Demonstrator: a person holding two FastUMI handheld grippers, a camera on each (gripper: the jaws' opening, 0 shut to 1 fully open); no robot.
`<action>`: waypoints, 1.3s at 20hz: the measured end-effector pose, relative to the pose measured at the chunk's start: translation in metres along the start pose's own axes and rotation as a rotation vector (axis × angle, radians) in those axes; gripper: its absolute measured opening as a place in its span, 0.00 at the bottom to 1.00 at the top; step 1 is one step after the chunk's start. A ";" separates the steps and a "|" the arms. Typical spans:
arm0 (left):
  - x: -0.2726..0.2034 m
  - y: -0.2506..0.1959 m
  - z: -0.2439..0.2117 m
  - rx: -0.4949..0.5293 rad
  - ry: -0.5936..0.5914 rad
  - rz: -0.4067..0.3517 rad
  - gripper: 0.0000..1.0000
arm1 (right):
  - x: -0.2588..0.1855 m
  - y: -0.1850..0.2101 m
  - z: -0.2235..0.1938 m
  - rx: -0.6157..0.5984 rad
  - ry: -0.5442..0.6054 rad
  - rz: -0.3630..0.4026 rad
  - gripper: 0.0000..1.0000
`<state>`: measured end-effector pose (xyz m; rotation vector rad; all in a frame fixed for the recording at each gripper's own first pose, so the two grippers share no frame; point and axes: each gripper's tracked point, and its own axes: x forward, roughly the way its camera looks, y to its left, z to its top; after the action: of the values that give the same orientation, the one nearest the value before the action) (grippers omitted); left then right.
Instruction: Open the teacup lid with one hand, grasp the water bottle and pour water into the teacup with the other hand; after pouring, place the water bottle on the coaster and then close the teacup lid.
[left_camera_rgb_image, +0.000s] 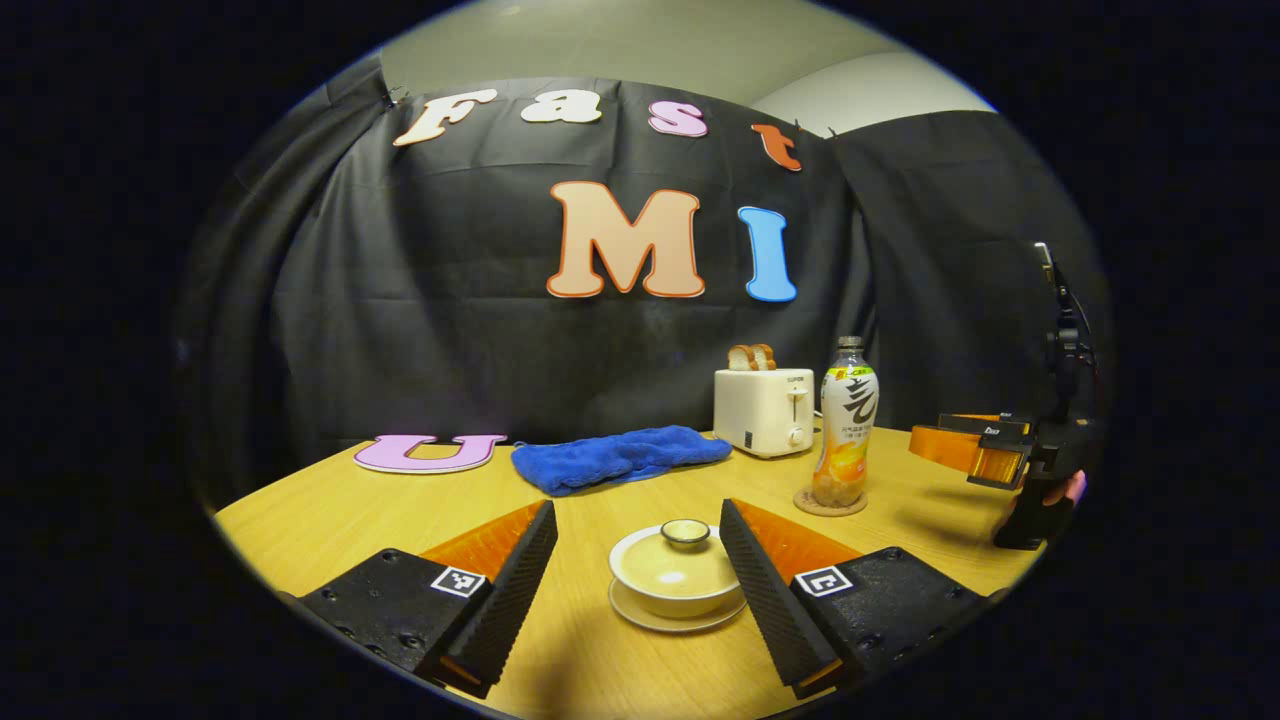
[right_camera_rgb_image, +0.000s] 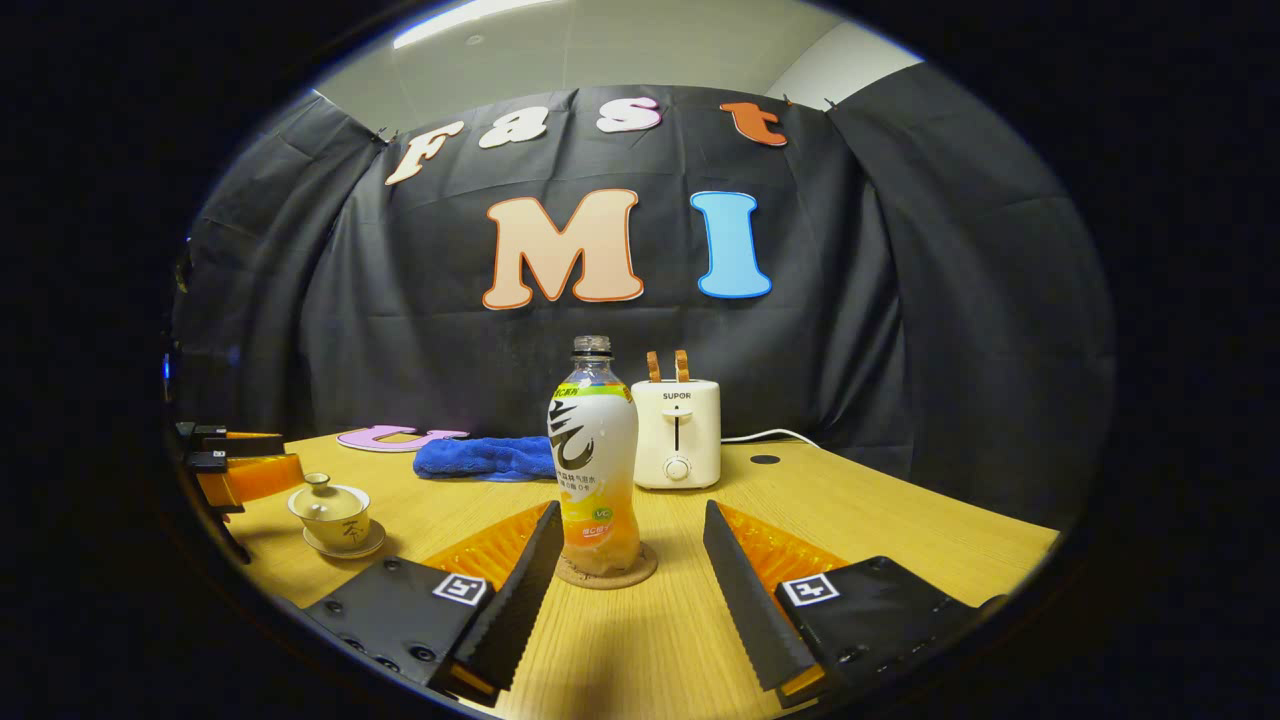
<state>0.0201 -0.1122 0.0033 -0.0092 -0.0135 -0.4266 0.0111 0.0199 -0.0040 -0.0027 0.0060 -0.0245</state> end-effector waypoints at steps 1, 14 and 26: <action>-0.005 0.009 -0.001 0.001 0.005 0.039 0.96 | 0.001 0.000 0.000 0.000 0.000 0.000 0.90; -0.039 0.083 -0.003 0.013 0.016 0.471 0.96 | 0.000 -0.007 0.000 -0.002 -0.006 -0.031 0.90; -0.047 0.092 -0.004 0.015 0.015 0.569 0.96 | -0.001 -0.021 0.000 -0.004 -0.009 -0.115 0.90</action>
<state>0.0156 -0.0089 -0.0017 0.0053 0.0014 0.1424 0.0092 -0.0008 -0.0035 -0.0071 -0.0027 -0.1391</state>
